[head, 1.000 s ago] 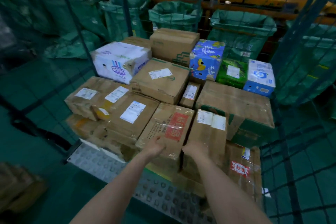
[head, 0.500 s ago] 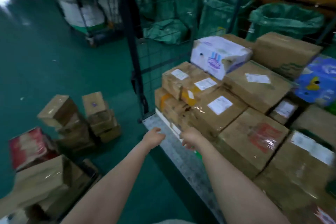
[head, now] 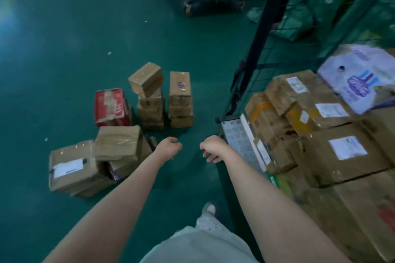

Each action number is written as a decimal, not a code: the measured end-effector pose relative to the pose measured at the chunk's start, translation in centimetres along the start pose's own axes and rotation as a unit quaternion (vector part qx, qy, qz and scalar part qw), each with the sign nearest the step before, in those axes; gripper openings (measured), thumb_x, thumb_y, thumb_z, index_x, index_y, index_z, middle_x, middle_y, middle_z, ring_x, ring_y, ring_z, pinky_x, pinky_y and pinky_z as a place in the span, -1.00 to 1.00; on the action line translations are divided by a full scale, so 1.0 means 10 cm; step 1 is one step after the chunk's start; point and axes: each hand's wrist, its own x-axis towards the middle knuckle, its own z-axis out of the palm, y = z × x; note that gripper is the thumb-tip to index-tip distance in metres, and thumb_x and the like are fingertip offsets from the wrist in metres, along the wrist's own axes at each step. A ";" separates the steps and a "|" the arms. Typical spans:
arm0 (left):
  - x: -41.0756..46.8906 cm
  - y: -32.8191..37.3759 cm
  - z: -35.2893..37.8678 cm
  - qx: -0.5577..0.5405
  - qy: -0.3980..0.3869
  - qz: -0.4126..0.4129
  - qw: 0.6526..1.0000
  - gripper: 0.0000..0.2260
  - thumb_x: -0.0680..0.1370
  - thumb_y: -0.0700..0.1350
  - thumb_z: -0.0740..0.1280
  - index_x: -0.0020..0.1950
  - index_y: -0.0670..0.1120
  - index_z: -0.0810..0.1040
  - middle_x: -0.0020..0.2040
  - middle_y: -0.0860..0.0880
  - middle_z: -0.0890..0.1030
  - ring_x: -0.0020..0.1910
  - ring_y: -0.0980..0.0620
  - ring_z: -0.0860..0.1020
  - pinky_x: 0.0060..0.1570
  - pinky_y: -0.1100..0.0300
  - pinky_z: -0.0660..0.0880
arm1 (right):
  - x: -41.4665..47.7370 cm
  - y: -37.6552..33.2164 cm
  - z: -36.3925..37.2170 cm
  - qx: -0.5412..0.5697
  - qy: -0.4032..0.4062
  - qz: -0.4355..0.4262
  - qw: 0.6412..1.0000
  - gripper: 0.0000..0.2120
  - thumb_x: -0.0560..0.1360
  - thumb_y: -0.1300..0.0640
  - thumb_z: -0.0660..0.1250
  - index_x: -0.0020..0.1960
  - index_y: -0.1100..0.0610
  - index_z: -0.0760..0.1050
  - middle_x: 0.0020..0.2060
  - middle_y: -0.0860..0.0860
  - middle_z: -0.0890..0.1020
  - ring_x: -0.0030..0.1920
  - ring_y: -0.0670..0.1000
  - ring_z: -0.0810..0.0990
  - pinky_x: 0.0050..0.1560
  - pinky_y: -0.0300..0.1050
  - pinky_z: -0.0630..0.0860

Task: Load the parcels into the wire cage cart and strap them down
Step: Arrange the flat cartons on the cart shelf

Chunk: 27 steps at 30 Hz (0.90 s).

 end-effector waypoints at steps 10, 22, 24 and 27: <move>0.57 -0.27 -0.94 -0.087 0.082 -0.074 0.990 -0.64 0.58 -0.18 0.20 0.37 -0.21 0.41 0.30 -0.18 0.47 0.30 -0.16 0.41 0.30 0.07 0.35 | 0.75 -1.17 0.26 -0.080 -0.076 -0.066 0.992 -0.69 0.58 0.12 0.14 0.28 0.18 0.40 -0.06 0.06 0.58 -0.23 0.03 0.56 -0.02 -0.08 0.51; 1.46 -0.11 -1.81 -0.161 0.131 -0.127 0.970 -0.59 0.56 -0.16 0.20 0.43 -0.11 0.35 0.32 -0.12 0.45 0.23 -0.06 0.42 0.15 0.11 0.34 | 1.72 -2.34 0.28 -0.092 -0.118 -0.062 0.987 -0.78 0.59 0.12 0.16 0.17 0.17 0.45 -0.06 0.08 0.59 -0.14 0.06 0.58 -0.05 -0.08 0.52; 1.54 -0.22 -1.93 -0.170 0.133 -0.138 0.967 -0.60 0.57 -0.16 0.20 0.42 -0.11 0.36 0.31 -0.12 0.45 0.19 -0.03 0.42 0.11 0.12 0.34 | 1.81 -2.45 0.41 -0.100 -0.142 -0.055 0.983 -0.76 0.60 0.10 0.15 0.19 0.17 0.45 -0.05 0.07 0.59 -0.13 0.05 0.58 -0.08 -0.09 0.51; 1.71 -0.43 -2.20 -0.186 0.133 -0.178 0.957 -0.62 0.58 -0.15 0.20 0.41 -0.11 0.37 0.35 -0.13 0.42 0.31 -0.11 0.39 0.26 0.07 0.32 | 2.00 -2.68 0.62 -0.115 -0.155 -0.051 0.980 -0.76 0.59 0.12 0.14 0.19 0.16 0.45 -0.06 0.06 0.59 -0.21 0.02 0.57 -0.12 -0.11 0.50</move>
